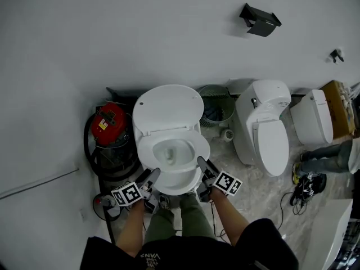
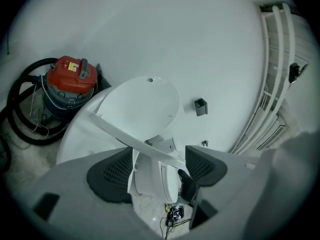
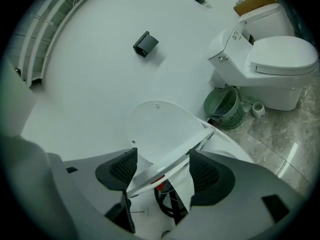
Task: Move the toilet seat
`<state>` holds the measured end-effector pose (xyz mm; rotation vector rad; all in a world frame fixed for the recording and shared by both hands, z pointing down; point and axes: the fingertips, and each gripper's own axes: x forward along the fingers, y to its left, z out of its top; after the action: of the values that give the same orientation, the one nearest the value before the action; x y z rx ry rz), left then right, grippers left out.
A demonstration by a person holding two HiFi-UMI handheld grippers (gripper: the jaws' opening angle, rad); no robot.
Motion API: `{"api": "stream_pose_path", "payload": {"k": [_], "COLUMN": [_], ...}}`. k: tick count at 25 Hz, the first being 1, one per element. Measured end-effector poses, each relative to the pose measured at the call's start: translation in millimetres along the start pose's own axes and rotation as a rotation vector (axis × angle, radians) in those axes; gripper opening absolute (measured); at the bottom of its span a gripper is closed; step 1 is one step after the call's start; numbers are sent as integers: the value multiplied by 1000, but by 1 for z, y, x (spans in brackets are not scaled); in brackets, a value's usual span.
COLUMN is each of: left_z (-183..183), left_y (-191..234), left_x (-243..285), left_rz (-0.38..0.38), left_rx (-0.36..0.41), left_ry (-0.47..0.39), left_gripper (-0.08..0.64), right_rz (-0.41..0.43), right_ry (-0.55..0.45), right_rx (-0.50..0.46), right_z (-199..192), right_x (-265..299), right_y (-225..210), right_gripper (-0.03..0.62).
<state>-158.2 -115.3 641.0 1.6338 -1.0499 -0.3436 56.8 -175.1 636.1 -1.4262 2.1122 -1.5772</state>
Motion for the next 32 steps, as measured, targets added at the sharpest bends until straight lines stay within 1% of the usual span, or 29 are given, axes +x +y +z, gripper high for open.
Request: {"api": "stream_pose_path", "payload": {"k": [5,9,13,16,21,23,26,32], "left_z": [23,39,64,81,102,107,114,122], "left_y": [-12,-18,-32,-39,-53,-57,-61,-74], "left_x": [7,13,13,11,5,4,0,-4], "left_rz": [3,38,42,73,165,192,220,253], "left_rx": [-12,44,80,131,282,325,343,398], "left_ry": [-85,-118,-205,-247,-322,-343,-381,-421], "left_gripper": [316,314,293,288,240,219,190,163], "right_rz": [33,65,103,129,167,179,190,206], "right_ry": [27,57,87,93,121,129,145,166], "right_rx": [7,-1,-29,-40,-87,-109,-138,-183], "right_z": [18,33,48,60,78,86,96,115], "right_x": [14,25,39,51,72,81,97,126], "right_y": [15,27,39,48,61,66,73,82], "right_gripper": [310,310,308,308,308,308,308,310]}}
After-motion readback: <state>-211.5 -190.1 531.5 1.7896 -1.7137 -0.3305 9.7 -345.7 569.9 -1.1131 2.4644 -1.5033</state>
